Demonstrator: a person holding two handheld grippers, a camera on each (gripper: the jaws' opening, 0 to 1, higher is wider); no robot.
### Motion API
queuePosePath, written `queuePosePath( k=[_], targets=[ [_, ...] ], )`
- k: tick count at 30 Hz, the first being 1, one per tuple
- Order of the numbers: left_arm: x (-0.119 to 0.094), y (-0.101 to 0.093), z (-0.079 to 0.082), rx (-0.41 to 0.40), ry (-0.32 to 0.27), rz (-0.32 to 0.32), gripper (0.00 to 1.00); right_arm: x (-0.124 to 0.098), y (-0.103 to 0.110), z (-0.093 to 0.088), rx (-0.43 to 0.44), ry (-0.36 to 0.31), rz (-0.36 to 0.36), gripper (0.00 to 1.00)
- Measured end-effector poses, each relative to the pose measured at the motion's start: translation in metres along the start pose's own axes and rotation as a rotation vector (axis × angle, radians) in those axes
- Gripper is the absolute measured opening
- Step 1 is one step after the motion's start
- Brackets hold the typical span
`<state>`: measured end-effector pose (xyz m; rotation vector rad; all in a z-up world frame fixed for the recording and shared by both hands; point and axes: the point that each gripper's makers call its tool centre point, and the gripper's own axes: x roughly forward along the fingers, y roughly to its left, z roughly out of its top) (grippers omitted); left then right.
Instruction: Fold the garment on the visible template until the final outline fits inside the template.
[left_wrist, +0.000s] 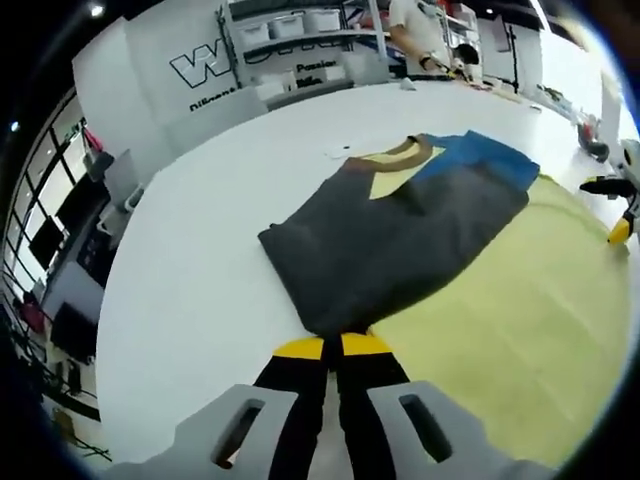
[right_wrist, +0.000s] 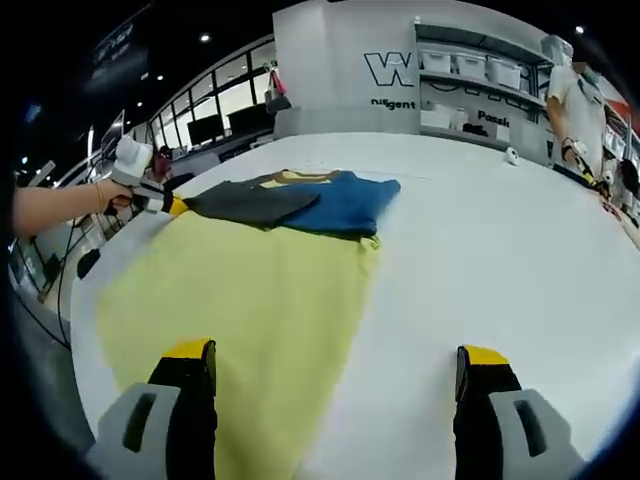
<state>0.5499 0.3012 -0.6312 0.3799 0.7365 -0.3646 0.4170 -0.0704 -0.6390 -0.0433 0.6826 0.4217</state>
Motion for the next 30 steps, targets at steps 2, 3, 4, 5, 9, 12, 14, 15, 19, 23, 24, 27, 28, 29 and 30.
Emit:
queuePosePath(
  k=[2, 3, 4, 5, 9, 12, 14, 15, 19, 23, 24, 27, 28, 29, 30],
  targets=[
    [-0.003, 0.002, -0.001, -0.002, -0.005, 0.007, 0.11, 0.000, 0.001, 0.000, -0.003, 0.001, 0.002, 0.99],
    [-0.004, 0.002, 0.000, -0.013, -0.017, 0.003, 0.16, 0.000, 0.002, 0.000, 0.001, 0.002, 0.004, 0.99],
    [-0.008, 0.004, 0.000, -0.048, -0.031, 0.010, 0.21, 0.000, 0.002, 0.001, 0.002, 0.000, 0.006, 0.99],
    [-0.011, 0.005, 0.000, -0.078, -0.037, 0.017, 0.26, -0.001, 0.004, 0.001, 0.005, 0.000, 0.011, 0.99],
    [-0.030, -0.002, -0.006, -0.172, -0.092, -0.027, 0.36, -0.003, 0.021, -0.001, -0.058, 0.005, 0.049, 0.99],
    [-0.042, -0.013, -0.013, -0.144, -0.123, -0.070, 0.49, -0.006, 0.031, -0.003, -0.065, 0.012, 0.073, 0.99],
    [-0.052, -0.020, -0.019, -0.145, -0.126, -0.086, 0.58, -0.007, 0.035, -0.006, -0.061, 0.023, 0.084, 0.99],
    [-0.057, -0.023, -0.022, -0.141, -0.138, -0.096, 0.61, -0.009, 0.038, -0.007, -0.069, 0.028, 0.090, 0.99],
    [-0.070, -0.029, -0.032, -0.139, -0.133, -0.105, 0.71, -0.017, 0.044, -0.010, -0.067, 0.041, 0.105, 0.99],
    [-0.088, -0.035, -0.038, -0.162, -0.145, -0.113, 0.77, -0.023, 0.047, -0.012, -0.066, 0.042, 0.107, 0.99],
    [-0.091, -0.037, -0.038, -0.168, -0.149, -0.113, 0.79, -0.024, 0.048, -0.013, -0.067, 0.044, 0.108, 0.99],
    [-0.103, -0.046, -0.039, -0.179, -0.160, -0.124, 0.83, -0.029, 0.052, -0.018, -0.070, 0.058, 0.112, 0.99],
    [-0.104, -0.047, -0.039, -0.179, -0.160, -0.126, 0.86, -0.029, 0.053, -0.019, -0.069, 0.060, 0.112, 0.99],
    [-0.107, -0.050, -0.040, -0.178, -0.158, -0.130, 0.87, -0.031, 0.054, -0.020, -0.069, 0.063, 0.113, 0.99],
    [-0.110, -0.052, -0.041, -0.174, -0.156, -0.133, 0.88, -0.032, 0.055, -0.021, -0.069, 0.063, 0.113, 0.99]
  ],
)
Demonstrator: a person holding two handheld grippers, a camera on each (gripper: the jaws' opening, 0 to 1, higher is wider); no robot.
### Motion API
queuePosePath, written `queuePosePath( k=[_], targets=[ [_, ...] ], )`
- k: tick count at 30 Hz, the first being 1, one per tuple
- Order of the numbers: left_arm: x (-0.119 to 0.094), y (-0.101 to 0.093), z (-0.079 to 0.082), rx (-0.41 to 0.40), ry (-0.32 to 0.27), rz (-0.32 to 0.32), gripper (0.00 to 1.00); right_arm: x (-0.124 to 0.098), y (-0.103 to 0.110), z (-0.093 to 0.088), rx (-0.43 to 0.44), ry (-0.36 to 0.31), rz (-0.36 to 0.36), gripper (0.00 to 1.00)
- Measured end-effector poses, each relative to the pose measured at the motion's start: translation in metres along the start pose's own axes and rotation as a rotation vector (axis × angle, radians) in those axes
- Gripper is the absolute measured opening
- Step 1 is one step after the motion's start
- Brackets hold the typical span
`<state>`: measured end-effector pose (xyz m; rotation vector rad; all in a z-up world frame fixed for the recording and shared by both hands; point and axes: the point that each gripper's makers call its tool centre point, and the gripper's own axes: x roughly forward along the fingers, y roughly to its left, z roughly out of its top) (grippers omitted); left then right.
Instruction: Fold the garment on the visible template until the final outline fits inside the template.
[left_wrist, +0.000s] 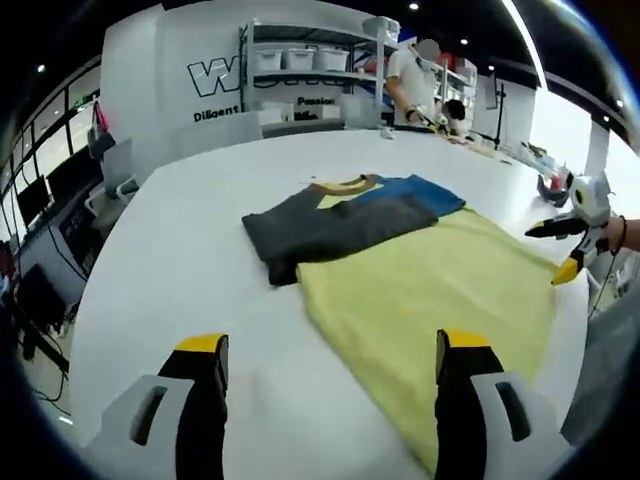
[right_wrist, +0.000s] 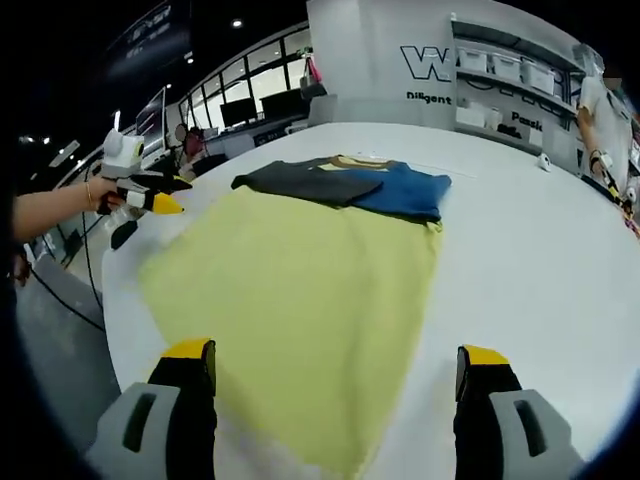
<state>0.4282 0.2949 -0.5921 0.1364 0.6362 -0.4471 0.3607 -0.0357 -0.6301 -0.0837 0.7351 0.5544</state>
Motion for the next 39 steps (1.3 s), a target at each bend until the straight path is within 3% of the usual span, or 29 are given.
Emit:
queuePosePath(
  k=[6, 17, 20, 21, 30, 32, 35, 39],
  targets=[
    [-0.018, -0.013, -0.005, -0.043, 0.005, -0.017, 0.88, -0.009, 0.006, -0.007, 0.013, 0.000, -0.004, 0.99],
    [-0.039, -0.040, -0.031, -0.005, 0.087, -0.075, 0.82, -0.030, 0.004, -0.022, 0.053, 0.014, -0.029, 0.99],
    [-0.043, -0.043, -0.035, -0.013, 0.088, -0.071, 0.82, -0.034, 0.006, -0.023, 0.055, 0.011, -0.025, 0.88],
    [-0.045, -0.040, -0.039, -0.025, 0.092, -0.041, 0.79, -0.035, 0.009, -0.026, 0.053, 0.017, -0.022, 0.86],
    [-0.056, -0.046, -0.062, -0.081, 0.127, -0.017, 0.70, -0.033, 0.010, -0.031, 0.063, 0.017, -0.062, 0.83],
    [-0.058, -0.041, -0.068, -0.111, 0.138, 0.022, 0.69, -0.034, 0.009, -0.033, 0.072, 0.022, -0.070, 0.80],
    [-0.060, -0.045, -0.074, -0.186, 0.135, 0.015, 0.59, -0.036, 0.005, -0.037, 0.095, 0.018, -0.097, 0.70],
    [-0.060, -0.045, -0.083, -0.180, 0.159, 0.037, 0.52, -0.038, 0.002, -0.043, 0.131, 0.023, -0.117, 0.63]
  ],
)
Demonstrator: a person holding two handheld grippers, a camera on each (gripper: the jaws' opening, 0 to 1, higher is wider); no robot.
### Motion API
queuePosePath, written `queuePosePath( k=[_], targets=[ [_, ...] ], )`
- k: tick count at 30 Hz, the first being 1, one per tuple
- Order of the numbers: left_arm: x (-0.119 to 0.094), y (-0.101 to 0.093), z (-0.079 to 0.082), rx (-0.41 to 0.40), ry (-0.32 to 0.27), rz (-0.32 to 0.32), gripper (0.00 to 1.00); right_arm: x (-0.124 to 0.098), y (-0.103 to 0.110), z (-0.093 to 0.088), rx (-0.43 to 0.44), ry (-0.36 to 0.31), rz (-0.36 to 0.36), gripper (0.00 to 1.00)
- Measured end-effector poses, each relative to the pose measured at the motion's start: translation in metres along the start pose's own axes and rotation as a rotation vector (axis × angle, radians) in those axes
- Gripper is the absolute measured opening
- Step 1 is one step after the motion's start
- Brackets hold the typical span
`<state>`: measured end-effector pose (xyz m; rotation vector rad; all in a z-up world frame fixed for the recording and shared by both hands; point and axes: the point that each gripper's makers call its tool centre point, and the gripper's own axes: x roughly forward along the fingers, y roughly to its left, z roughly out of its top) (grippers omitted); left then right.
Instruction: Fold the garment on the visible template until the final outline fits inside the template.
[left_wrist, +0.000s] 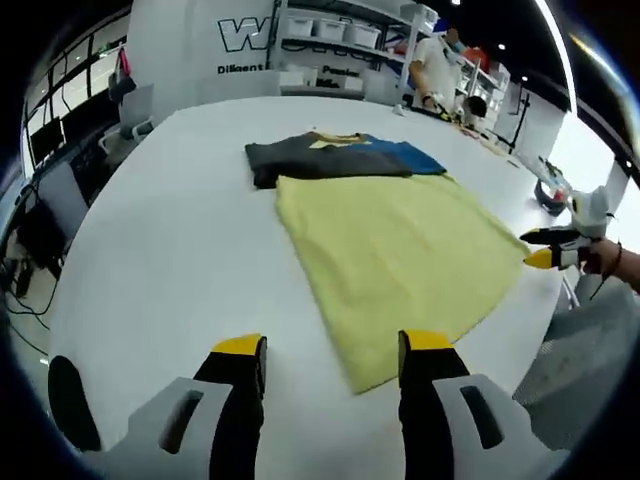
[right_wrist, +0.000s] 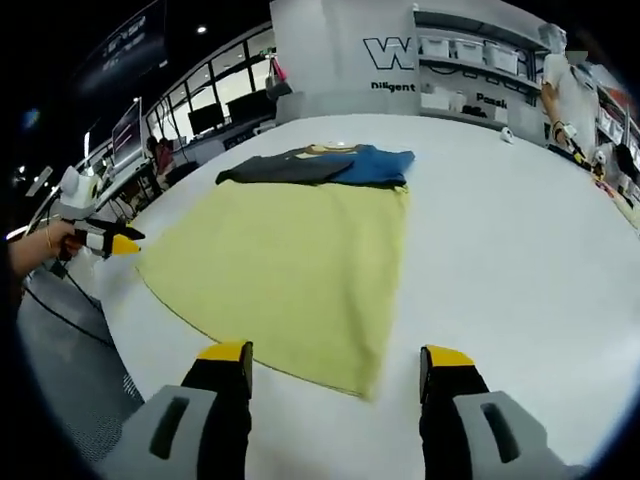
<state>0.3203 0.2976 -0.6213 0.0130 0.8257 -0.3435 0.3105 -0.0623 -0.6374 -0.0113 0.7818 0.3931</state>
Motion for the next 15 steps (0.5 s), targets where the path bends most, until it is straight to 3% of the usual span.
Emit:
queuePosePath(
  k=[6, 11, 15],
  targets=[
    [0.000, -0.004, -0.008, -0.025, 0.024, -0.013, 0.40, -0.002, 0.000, -0.005, -0.048, 0.003, -0.028, 0.43],
    [0.004, -0.009, -0.014, -0.024, 0.043, -0.033, 0.38, -0.004, -0.005, -0.007, -0.050, 0.002, -0.072, 0.25],
    [0.006, -0.010, -0.016, -0.035, 0.052, -0.040, 0.31, -0.006, -0.009, -0.009, -0.038, -0.006, -0.093, 0.21]
  ],
)
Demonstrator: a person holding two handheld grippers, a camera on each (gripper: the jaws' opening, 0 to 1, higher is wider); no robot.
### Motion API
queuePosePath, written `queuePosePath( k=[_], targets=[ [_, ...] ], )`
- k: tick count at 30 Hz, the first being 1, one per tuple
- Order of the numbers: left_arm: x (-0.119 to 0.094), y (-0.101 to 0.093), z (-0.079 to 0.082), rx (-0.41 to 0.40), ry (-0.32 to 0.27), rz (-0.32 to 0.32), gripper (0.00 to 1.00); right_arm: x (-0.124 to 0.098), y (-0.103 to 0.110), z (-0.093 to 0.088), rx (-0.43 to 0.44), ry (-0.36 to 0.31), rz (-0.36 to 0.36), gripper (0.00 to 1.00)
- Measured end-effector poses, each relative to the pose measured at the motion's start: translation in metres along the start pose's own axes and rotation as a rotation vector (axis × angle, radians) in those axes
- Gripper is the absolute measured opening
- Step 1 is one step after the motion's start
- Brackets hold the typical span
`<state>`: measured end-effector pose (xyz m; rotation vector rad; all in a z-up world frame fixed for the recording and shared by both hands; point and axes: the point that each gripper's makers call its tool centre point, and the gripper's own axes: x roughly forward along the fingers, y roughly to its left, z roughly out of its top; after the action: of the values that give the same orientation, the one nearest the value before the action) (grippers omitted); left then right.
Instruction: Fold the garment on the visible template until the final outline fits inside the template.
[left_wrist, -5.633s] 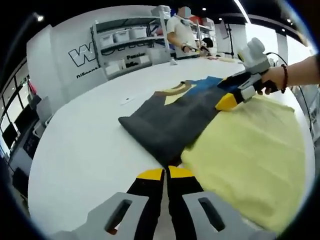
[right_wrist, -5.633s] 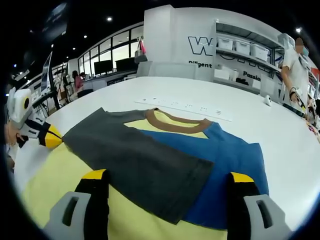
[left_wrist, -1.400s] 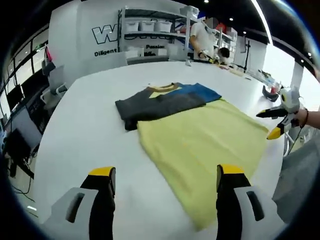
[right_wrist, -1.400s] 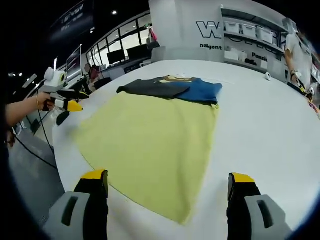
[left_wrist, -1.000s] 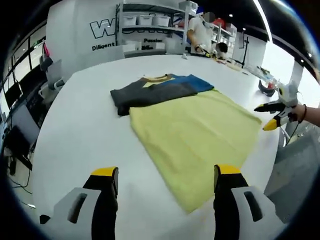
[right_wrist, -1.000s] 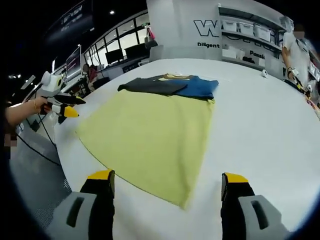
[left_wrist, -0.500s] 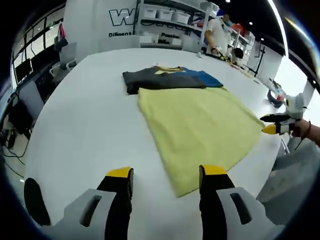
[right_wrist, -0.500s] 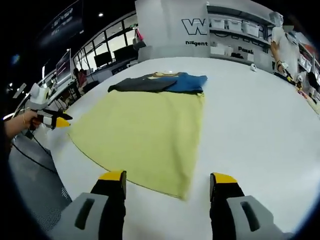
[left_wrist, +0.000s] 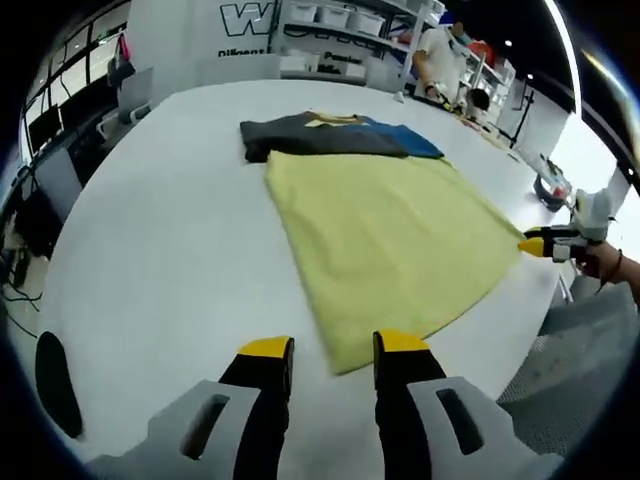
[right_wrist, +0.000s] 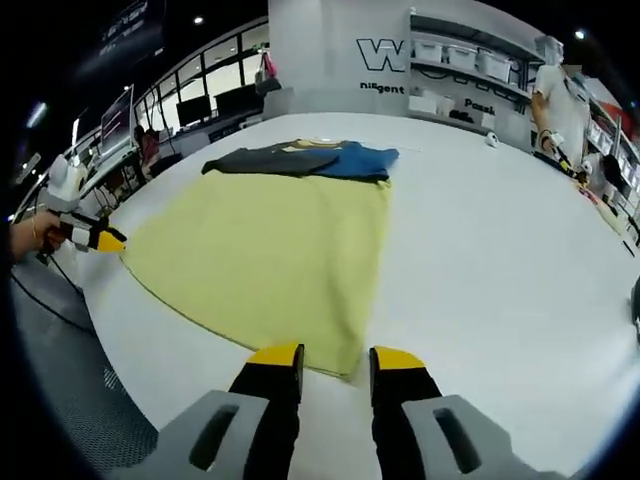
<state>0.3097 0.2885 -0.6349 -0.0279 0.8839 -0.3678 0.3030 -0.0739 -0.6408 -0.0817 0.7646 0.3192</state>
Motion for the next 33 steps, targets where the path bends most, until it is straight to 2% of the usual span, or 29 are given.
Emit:
queuePosePath(
  k=[2, 4, 7, 10, 17, 22, 33],
  targets=[
    [0.002, 0.001, -0.003, -0.012, 0.016, 0.005, 0.30, -0.002, 0.000, -0.001, -0.003, -0.001, -0.005, 0.19],
    [0.002, 0.007, -0.002, -0.020, 0.014, 0.038, 0.25, -0.002, -0.002, -0.002, -0.007, -0.001, -0.013, 0.16],
    [0.002, 0.006, -0.003, -0.056, 0.022, 0.018, 0.20, -0.002, -0.005, -0.001, -0.007, -0.006, -0.023, 0.09],
    [0.001, 0.003, -0.003, -0.041, 0.029, 0.014, 0.17, -0.002, -0.006, -0.001, -0.010, -0.002, -0.028, 0.02],
    [-0.004, -0.001, -0.006, -0.025, 0.048, 0.029, 0.11, -0.001, -0.008, 0.000, 0.013, -0.010, -0.020, 0.00],
    [-0.004, -0.004, -0.006, 0.025, 0.061, 0.013, 0.10, -0.001, -0.008, 0.000, -0.005, -0.005, -0.008, 0.00],
    [-0.006, -0.007, -0.011, 0.036, 0.087, -0.023, 0.07, -0.007, -0.002, 0.000, -0.060, 0.028, 0.028, 0.00]
  ],
)
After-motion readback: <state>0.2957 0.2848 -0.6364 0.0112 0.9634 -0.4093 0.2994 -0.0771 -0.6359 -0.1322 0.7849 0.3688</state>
